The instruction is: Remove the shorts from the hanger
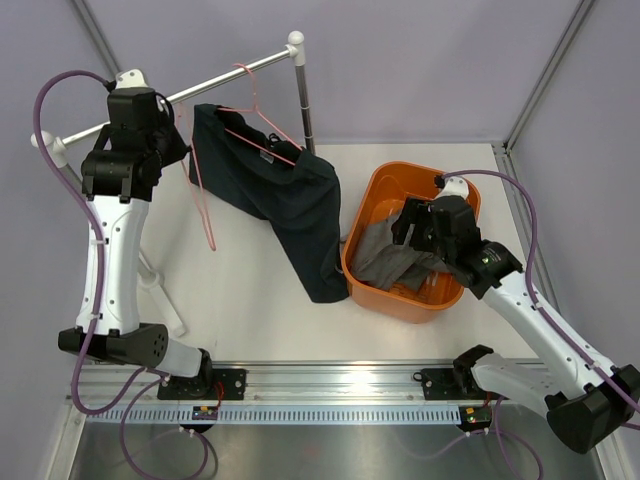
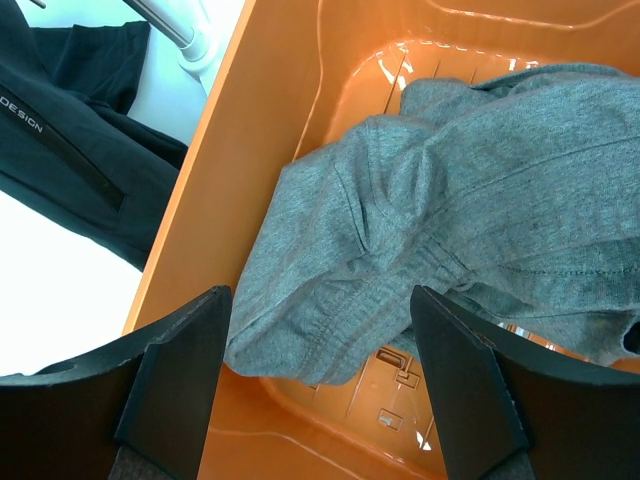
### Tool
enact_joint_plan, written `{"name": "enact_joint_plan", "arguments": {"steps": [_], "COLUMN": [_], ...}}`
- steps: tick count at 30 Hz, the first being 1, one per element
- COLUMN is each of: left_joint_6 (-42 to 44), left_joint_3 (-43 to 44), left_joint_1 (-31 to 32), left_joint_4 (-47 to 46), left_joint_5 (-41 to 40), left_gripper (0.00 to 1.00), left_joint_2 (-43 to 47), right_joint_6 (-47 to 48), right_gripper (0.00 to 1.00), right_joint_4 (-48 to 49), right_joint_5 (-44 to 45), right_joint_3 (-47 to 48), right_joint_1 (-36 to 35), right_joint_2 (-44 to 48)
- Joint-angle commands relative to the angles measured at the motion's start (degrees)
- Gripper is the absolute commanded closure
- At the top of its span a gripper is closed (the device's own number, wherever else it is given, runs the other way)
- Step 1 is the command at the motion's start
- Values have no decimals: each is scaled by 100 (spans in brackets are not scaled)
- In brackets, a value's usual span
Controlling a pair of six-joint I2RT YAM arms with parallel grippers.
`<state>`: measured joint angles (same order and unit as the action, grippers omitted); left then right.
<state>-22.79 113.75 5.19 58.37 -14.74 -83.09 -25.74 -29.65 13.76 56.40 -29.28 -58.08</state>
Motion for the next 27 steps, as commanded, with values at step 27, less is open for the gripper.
{"name": "enact_joint_plan", "arguments": {"steps": [27], "left_joint_6": [160], "left_joint_3": [-1251], "left_joint_1": [-44], "left_joint_4": [-511], "left_joint_5": [-371], "left_gripper": [91], "left_joint_2": [917], "right_joint_6": [-45], "right_gripper": [20], "right_joint_4": [126], "right_joint_5": [-198], "right_joint_3": [-121], "right_joint_1": [1], "right_joint_2": [245]}}
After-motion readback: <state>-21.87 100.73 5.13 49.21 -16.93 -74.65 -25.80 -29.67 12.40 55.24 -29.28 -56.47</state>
